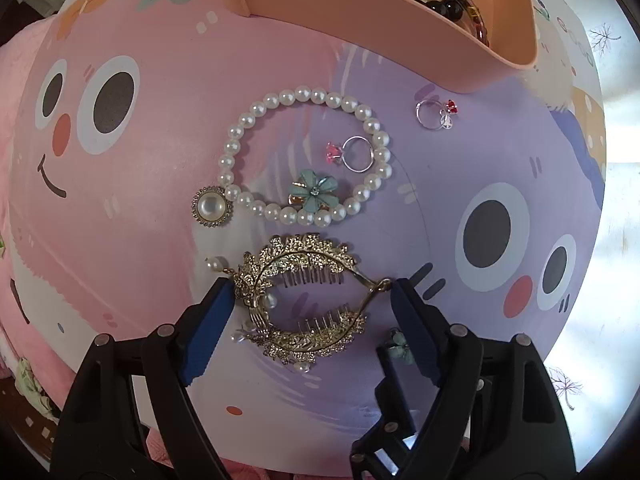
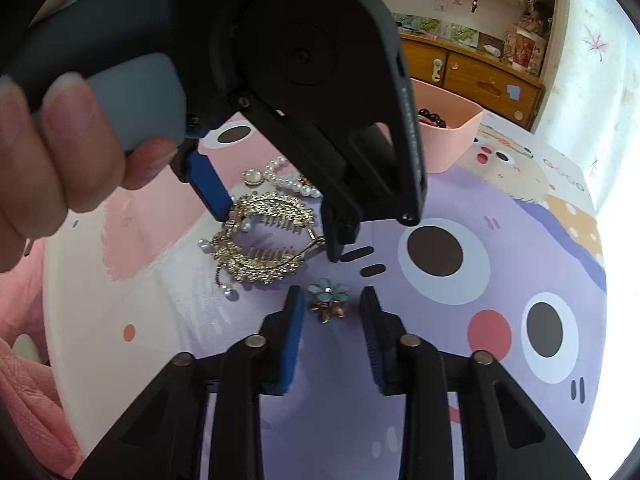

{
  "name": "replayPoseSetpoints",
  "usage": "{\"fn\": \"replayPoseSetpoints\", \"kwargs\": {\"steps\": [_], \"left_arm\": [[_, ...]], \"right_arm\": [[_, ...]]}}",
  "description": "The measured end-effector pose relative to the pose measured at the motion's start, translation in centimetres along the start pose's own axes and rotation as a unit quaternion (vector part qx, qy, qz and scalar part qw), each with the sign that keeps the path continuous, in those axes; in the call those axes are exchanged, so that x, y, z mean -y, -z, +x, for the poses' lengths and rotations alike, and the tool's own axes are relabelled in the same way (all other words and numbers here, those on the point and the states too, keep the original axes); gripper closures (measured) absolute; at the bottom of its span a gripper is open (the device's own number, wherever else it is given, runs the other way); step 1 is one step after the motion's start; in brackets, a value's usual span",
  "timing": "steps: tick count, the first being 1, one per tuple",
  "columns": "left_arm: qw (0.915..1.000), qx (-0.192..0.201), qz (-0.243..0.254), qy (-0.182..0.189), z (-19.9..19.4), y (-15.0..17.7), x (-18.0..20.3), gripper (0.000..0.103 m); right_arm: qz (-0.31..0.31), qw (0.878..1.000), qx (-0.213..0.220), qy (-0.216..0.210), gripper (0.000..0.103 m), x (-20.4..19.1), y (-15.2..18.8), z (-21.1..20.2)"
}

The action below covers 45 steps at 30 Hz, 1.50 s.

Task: Organize jewelry
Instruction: 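Move the left tool to the gold hair comb while the right tool reaches the green flower brooch, then grasp the gold hair comb with the left tool while the right tool lifts the green flower brooch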

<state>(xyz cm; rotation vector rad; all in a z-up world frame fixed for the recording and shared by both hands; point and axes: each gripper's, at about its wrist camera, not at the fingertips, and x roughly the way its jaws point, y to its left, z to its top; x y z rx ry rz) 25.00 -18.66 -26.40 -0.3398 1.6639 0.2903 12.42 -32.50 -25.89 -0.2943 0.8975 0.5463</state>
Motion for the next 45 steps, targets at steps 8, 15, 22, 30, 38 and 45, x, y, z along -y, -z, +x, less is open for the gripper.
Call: {"fn": "replayPoseSetpoints", "kwargs": {"steps": [8, 15, 22, 30, 38, 45], "left_arm": [[0.9999, 0.002, -0.005, 0.016, -1.5, 0.7, -3.0, 0.029], [0.9991, -0.007, 0.000, 0.042, -2.2, 1.7, -4.7, 0.029], [0.9977, -0.017, -0.001, 0.065, -3.1, 3.4, -7.6, 0.029], [0.9957, -0.017, -0.001, 0.091, -7.0, 3.2, -12.2, 0.029], [0.9907, 0.046, 0.072, 0.106, -13.4, 0.1, -14.7, 0.047], [0.9804, 0.077, 0.105, 0.148, -16.0, -4.8, -14.2, 0.070]], "right_arm": [[0.000, 1.000, 0.000, -0.004, 0.084, -0.7, -0.3, 0.1], [0.053, 0.998, -0.016, 0.009, 0.084, 0.2, -0.6, 0.5], [0.160, 0.987, -0.032, -0.005, 0.084, 2.1, -1.5, 0.2], [0.234, 0.972, -0.021, -0.003, 0.084, 2.7, -4.7, -0.9], [0.243, 0.970, 0.015, 0.005, 0.084, 3.4, -11.4, -2.1], [0.226, 0.971, 0.073, 0.011, 0.084, 4.3, -16.9, -3.5]]}}
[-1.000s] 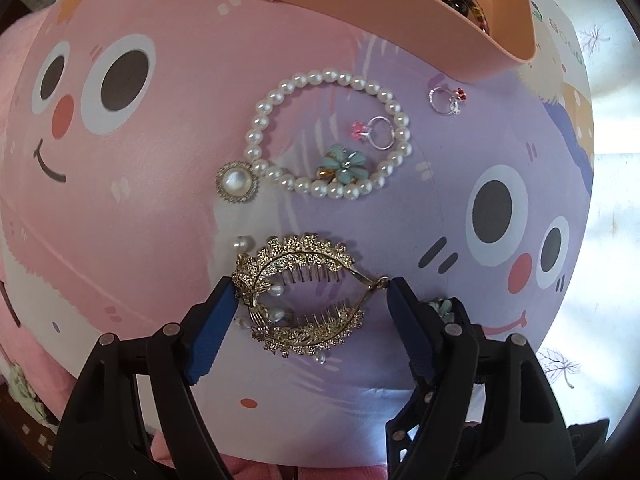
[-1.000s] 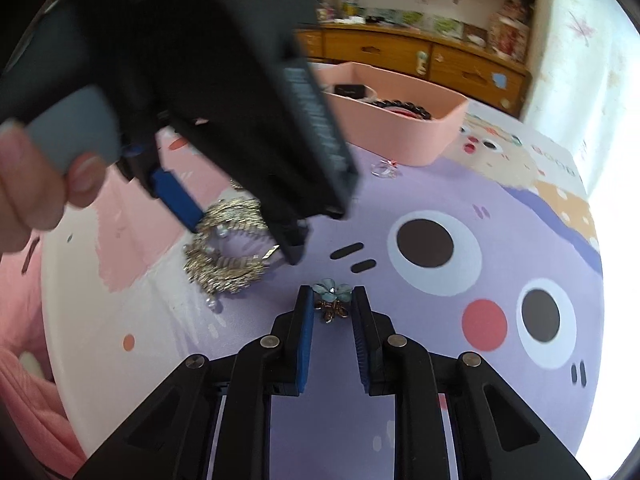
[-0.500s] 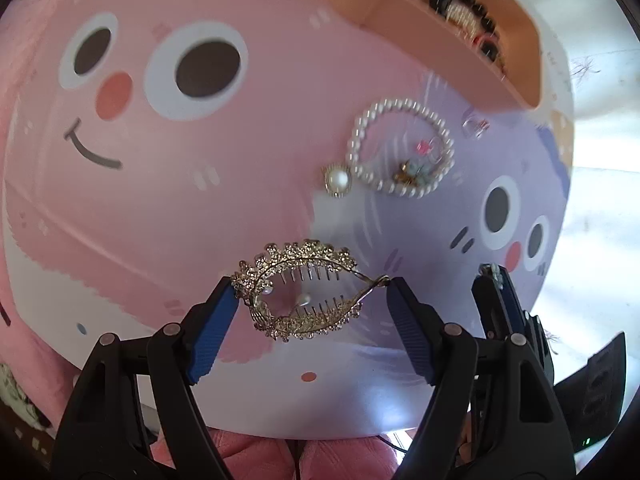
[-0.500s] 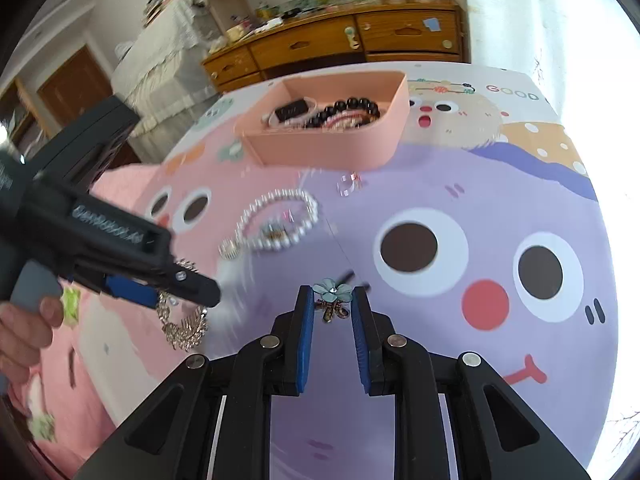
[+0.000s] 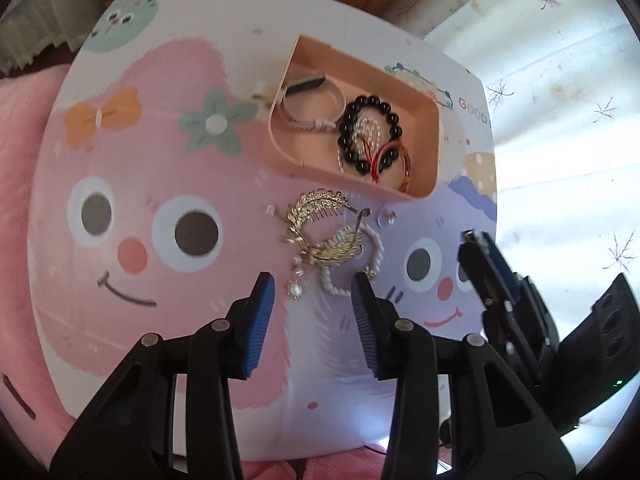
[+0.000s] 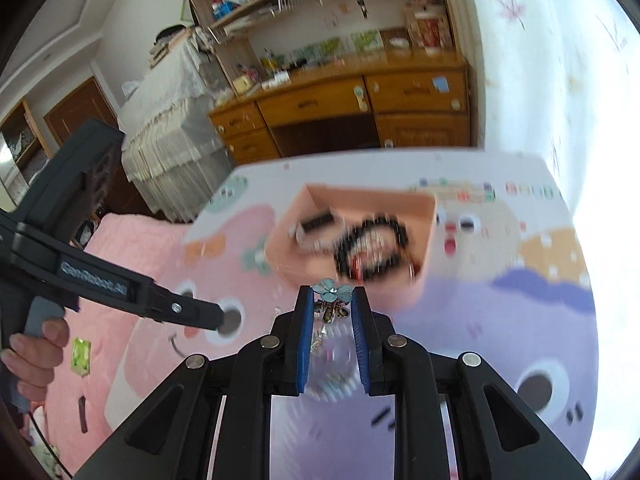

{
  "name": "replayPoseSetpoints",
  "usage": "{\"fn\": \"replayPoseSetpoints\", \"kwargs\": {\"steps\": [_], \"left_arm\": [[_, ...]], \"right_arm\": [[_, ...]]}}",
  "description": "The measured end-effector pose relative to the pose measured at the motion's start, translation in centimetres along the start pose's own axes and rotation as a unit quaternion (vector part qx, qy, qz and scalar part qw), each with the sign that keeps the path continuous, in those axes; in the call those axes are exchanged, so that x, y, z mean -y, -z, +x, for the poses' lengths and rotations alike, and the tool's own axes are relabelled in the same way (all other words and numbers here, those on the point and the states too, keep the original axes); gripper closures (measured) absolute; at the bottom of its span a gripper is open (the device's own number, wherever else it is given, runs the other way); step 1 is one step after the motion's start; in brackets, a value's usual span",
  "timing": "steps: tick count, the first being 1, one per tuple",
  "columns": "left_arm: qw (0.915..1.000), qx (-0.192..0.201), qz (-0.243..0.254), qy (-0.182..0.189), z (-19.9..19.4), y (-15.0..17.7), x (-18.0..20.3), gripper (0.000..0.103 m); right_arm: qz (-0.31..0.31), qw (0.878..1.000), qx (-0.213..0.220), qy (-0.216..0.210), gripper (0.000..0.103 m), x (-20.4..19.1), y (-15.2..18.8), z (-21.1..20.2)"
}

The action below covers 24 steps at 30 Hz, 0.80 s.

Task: Organize jewelry
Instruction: 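Grasp the gold hair comb with the left tool while the right tool lifts the green flower brooch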

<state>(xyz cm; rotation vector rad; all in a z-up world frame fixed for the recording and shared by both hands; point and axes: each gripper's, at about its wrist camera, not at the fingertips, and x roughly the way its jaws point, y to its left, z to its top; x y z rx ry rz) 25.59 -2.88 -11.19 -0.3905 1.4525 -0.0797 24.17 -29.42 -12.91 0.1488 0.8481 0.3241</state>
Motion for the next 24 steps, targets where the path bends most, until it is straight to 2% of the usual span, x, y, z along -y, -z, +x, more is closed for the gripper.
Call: {"fn": "replayPoseSetpoints", "kwargs": {"steps": [4, 8, 11, 12, 13, 14, 17, 20, 22, 24], "left_arm": [[0.9999, 0.003, 0.012, 0.003, 0.7, -1.4, -0.1, 0.076], [0.9999, -0.004, 0.007, 0.009, 2.7, -2.1, -0.1, 0.076], [0.9999, 0.007, 0.012, 0.001, 3.5, -2.7, -0.1, 0.076], [0.9998, 0.012, 0.016, -0.003, 3.7, -2.8, -0.1, 0.076], [0.9996, 0.016, 0.022, -0.008, 3.9, -2.9, -0.1, 0.076], [0.9994, 0.017, 0.028, -0.014, 3.9, -2.9, 0.0, 0.076], [0.9987, 0.011, 0.041, -0.026, 4.3, -2.9, -0.2, 0.075], [0.9985, 0.008, 0.051, -0.020, 4.8, -2.9, -0.5, 0.064], [0.9977, 0.012, 0.062, -0.024, 5.2, -2.8, -0.6, 0.050], [0.9959, 0.022, 0.083, -0.029, 5.3, -2.5, -0.5, 0.049]], "right_arm": [[-0.004, 1.000, 0.013, 0.012, 0.084, 0.0, -2.2, 0.6], [-0.002, 0.999, 0.007, 0.033, 0.084, 0.2, -3.6, 2.3], [0.011, 0.999, 0.006, 0.042, 0.083, 0.8, -3.9, 4.2], [0.021, 0.999, 0.001, 0.042, 0.080, 1.0, -4.0, 4.8], [0.034, 0.999, -0.010, 0.041, 0.067, 1.3, -4.0, 5.2], [0.042, 0.998, -0.013, 0.042, 0.062, 1.7, -3.9, 5.5], [0.053, 0.998, -0.008, 0.045, 0.062, 2.3, -3.4, 5.4], [0.054, 0.997, -0.008, 0.051, 0.056, 2.6, -2.8, 4.9], [0.048, 0.998, -0.006, 0.047, 0.052, 3.0, -1.9, 4.5], [0.028, 0.998, -0.009, 0.048, 0.052, 2.8, -0.9, 4.1]]}}
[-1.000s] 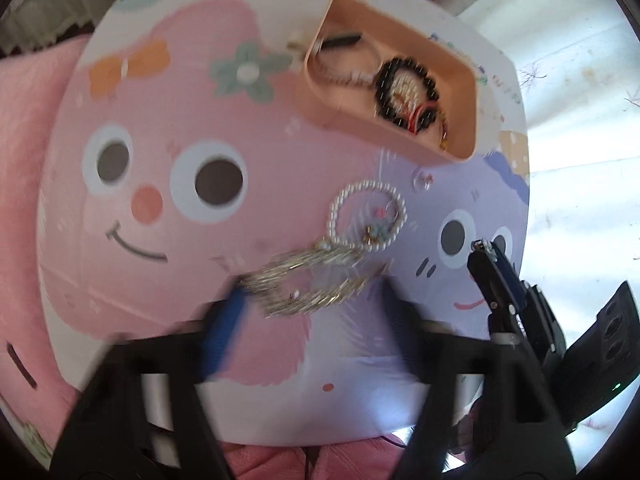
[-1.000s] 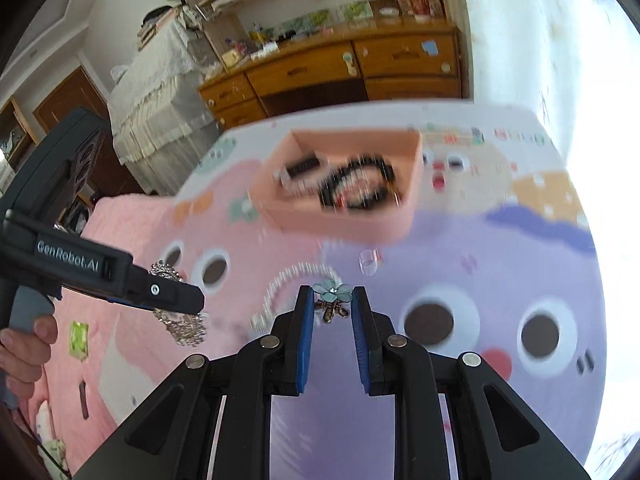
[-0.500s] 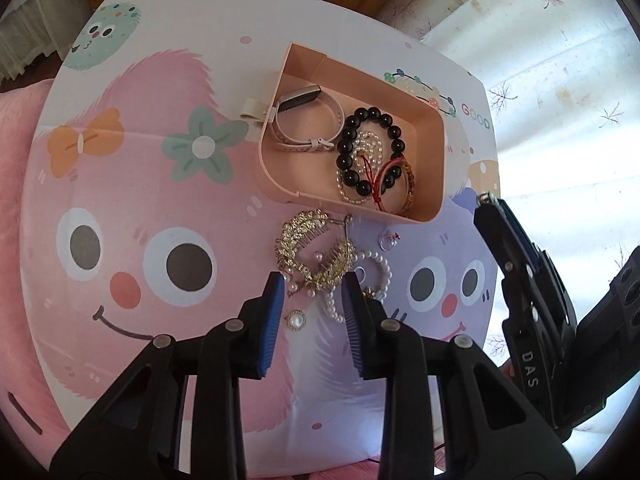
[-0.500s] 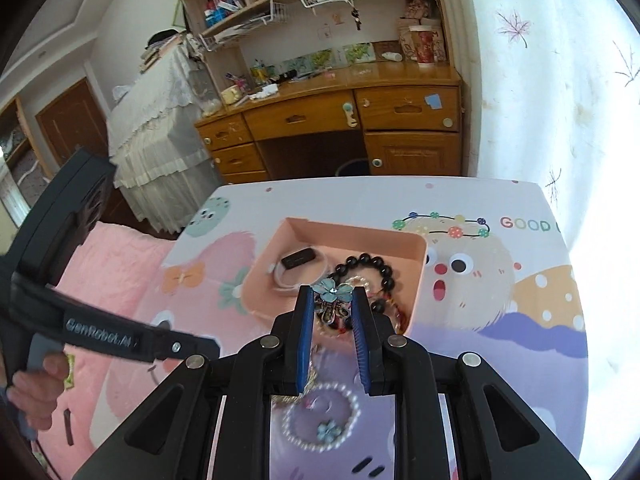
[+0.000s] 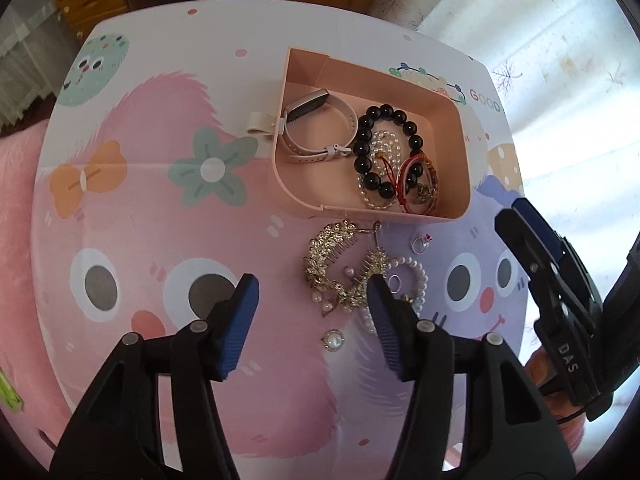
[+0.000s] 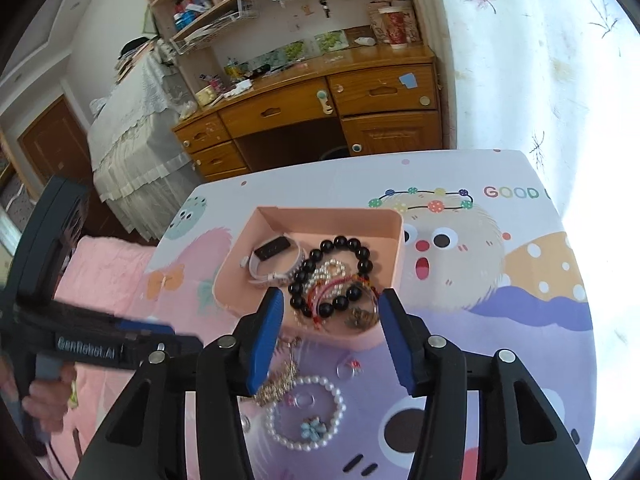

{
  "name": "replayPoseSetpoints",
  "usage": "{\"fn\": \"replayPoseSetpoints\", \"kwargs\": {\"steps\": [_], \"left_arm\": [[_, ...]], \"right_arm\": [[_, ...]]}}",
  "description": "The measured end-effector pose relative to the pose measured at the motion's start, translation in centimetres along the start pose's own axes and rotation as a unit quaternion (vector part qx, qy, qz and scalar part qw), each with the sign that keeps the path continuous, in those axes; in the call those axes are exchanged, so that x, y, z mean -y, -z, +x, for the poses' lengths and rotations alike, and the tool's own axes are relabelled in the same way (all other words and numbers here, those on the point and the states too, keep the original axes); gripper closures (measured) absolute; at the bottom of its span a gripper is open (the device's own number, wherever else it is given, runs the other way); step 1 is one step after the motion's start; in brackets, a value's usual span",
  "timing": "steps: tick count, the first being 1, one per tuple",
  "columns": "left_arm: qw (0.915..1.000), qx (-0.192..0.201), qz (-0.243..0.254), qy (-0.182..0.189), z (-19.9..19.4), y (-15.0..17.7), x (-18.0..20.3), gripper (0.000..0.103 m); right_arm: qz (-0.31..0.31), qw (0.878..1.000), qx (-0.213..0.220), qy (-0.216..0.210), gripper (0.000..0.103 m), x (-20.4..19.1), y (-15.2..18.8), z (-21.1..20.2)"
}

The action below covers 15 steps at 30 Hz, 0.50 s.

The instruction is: Organize jewelry

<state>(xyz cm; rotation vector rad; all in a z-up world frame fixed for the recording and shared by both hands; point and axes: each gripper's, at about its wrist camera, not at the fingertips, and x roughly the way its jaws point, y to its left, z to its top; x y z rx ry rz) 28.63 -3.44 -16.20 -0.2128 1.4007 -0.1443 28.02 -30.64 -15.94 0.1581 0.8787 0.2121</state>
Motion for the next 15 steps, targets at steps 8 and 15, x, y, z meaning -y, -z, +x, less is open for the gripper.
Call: {"fn": "replayPoseSetpoints", "kwargs": {"steps": [8, 15], "left_arm": [[0.9963, 0.002, 0.084, 0.016, 2.0, 0.8, 1.3, 0.033], [0.9838, 0.008, 0.179, -0.004, 4.9, 1.8, 3.0, 0.031]], "right_arm": [[-0.133, 0.990, -0.047, 0.008, 0.052, -2.6, 6.2, 0.2], [-0.229, 0.969, -0.088, 0.022, 0.063, -5.0, 11.0, 2.2]]}}
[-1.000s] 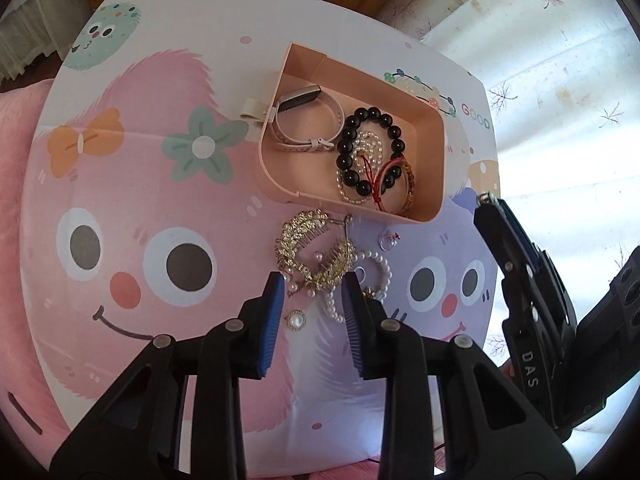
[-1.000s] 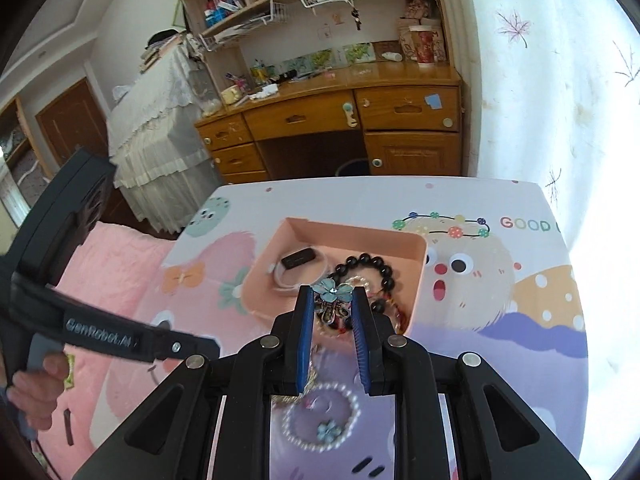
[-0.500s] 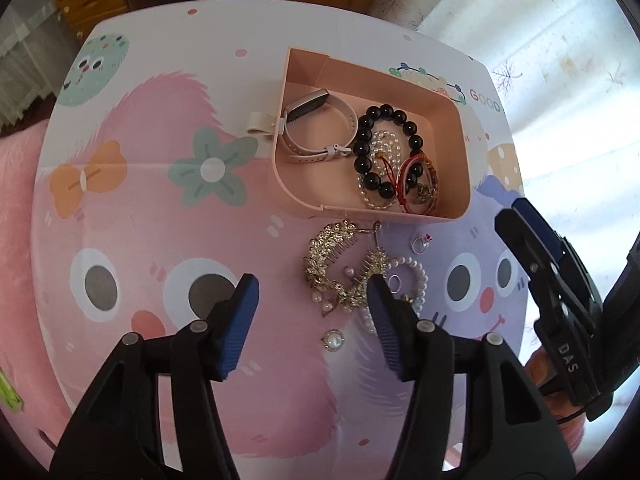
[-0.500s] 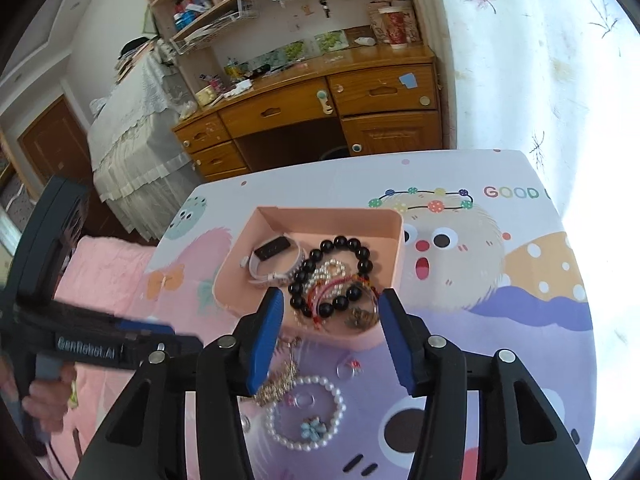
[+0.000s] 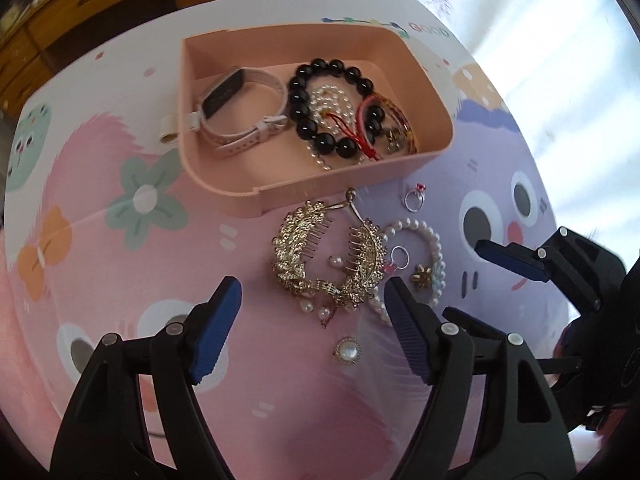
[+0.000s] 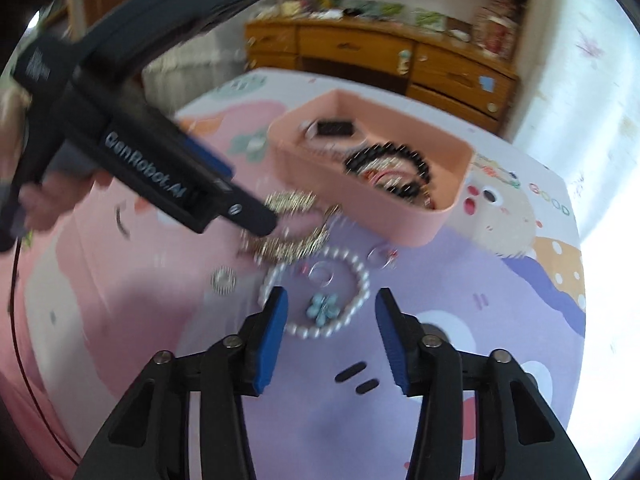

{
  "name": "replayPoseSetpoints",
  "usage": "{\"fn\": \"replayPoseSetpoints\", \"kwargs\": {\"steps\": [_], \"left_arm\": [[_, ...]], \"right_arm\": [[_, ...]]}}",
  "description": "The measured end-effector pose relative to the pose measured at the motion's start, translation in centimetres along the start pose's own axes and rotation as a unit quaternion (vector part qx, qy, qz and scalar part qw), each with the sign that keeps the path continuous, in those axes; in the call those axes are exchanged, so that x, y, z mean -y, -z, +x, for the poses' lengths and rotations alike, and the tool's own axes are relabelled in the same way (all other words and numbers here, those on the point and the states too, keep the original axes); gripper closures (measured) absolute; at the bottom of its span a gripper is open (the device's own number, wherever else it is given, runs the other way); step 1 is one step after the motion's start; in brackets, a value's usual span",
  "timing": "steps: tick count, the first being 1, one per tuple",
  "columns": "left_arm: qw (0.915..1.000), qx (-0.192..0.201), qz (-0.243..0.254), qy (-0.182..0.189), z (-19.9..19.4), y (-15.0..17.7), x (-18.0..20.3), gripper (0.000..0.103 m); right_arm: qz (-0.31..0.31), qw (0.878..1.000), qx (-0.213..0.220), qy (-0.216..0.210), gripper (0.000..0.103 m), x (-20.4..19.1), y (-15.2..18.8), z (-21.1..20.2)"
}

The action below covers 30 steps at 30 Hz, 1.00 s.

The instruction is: Organize jewelry

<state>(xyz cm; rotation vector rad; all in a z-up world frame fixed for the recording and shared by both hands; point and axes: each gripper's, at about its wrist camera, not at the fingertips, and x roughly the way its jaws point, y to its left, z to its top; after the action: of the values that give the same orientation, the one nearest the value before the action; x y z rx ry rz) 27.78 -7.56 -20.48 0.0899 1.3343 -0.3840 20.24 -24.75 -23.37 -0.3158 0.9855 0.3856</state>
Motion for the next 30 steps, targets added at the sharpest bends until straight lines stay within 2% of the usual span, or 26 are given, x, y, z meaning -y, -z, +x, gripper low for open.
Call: {"fn": "replayPoseSetpoints", "kwargs": {"steps": [6, 13, 17, 24, 27, 28, 30], "left_arm": [[0.9978, 0.027, 0.061, -0.004, 1.4, 0.4, 1.2, 0.031], [0.9978, 0.026, 0.060, 0.006, 2.6, 0.1, 1.1, 0.031], [0.9967, 0.025, 0.076, 0.011, 3.0, -0.2, 2.0, 0.031], [0.9937, 0.031, 0.107, -0.012, 3.9, -0.4, 3.4, 0.026], [0.9923, 0.042, 0.116, -0.016, 3.9, -0.4, 3.4, 0.026], [0.9919, 0.047, 0.117, -0.018, 3.9, -0.4, 3.3, 0.026], [0.9916, 0.056, 0.115, -0.018, 3.9, -0.4, 3.0, 0.026]], "right_arm": [[-0.005, 1.000, -0.002, -0.006, 0.066, -0.7, 0.8, 1.7], [0.011, 1.000, -0.008, -0.005, 0.070, -0.4, 1.0, 2.8], [0.020, 1.000, -0.011, -0.004, 0.073, 0.0, 0.9, 3.2], [0.025, 1.000, -0.010, -0.002, 0.081, 0.1, 0.7, 3.2], [0.036, 0.999, -0.007, -0.004, 0.085, 0.2, 0.7, 2.8], [0.040, 0.999, -0.006, -0.005, 0.090, 0.2, 0.7, 2.6], [0.048, 0.999, -0.005, -0.007, 0.091, 0.2, 0.7, 2.5]]}}
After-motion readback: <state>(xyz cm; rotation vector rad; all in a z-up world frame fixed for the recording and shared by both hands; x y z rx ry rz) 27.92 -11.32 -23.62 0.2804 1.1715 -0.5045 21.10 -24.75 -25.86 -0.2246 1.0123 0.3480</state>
